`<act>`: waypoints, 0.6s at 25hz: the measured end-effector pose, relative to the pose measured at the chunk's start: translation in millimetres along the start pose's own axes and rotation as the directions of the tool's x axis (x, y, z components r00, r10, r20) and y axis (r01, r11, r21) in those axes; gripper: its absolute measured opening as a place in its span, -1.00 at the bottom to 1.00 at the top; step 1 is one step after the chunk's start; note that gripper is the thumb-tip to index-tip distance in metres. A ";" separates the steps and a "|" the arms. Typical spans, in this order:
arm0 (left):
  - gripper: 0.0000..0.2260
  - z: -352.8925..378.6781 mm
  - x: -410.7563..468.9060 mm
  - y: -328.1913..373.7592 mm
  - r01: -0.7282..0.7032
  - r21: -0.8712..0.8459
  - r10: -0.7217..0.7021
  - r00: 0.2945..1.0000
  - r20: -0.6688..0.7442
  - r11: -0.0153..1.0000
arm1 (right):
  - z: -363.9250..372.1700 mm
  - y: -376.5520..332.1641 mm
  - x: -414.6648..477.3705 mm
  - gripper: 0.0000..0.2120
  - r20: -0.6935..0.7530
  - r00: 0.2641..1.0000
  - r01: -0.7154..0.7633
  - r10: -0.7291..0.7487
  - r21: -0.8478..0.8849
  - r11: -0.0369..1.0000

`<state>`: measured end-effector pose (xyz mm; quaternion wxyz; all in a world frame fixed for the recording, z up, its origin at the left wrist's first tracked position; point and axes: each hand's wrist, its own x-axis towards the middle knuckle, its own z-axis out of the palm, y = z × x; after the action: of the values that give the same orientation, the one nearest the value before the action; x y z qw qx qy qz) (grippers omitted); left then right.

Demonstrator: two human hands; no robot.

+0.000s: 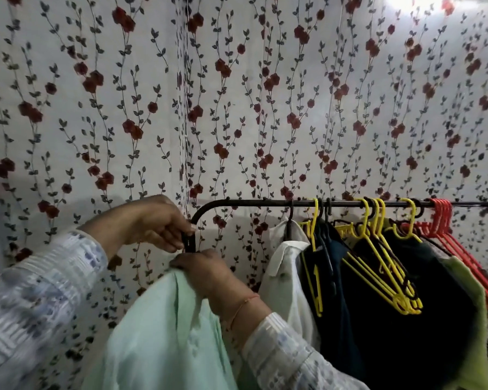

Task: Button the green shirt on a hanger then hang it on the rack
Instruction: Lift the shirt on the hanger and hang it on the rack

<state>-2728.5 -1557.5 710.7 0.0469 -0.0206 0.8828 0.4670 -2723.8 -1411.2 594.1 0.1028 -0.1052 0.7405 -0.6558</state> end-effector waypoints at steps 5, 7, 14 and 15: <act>-0.85 7.9 26.5 -4.5 -0.108 -0.166 0.120 0.991 0.061 0.980 | -19.5 -3.7 17.0 -0.88 -0.158 0.985 0.048 -0.063 -0.099 0.994; -0.84 23.3 36.5 -3.5 -0.139 -0.230 0.160 0.984 0.074 0.963 | -35.3 1.4 20.8 -0.85 -0.235 0.969 0.048 -0.077 -0.126 0.991; -0.76 60.2 57.9 16.5 -0.270 -0.330 0.290 0.957 0.012 0.904 | -76.4 0.4 27.7 -0.78 -0.313 0.943 0.075 -0.112 -0.126 0.989; -0.77 62.4 60.8 21.7 -0.291 -0.316 0.302 0.953 -0.013 0.903 | -81.1 -3.3 30.1 -0.79 -0.297 0.948 0.084 -0.118 -0.125 0.989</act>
<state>-2786.7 -1493.3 687.4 -0.0124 0.1151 0.7888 0.6037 -2776.1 -1343.3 606.7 -0.0518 -0.0465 0.7765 -0.6263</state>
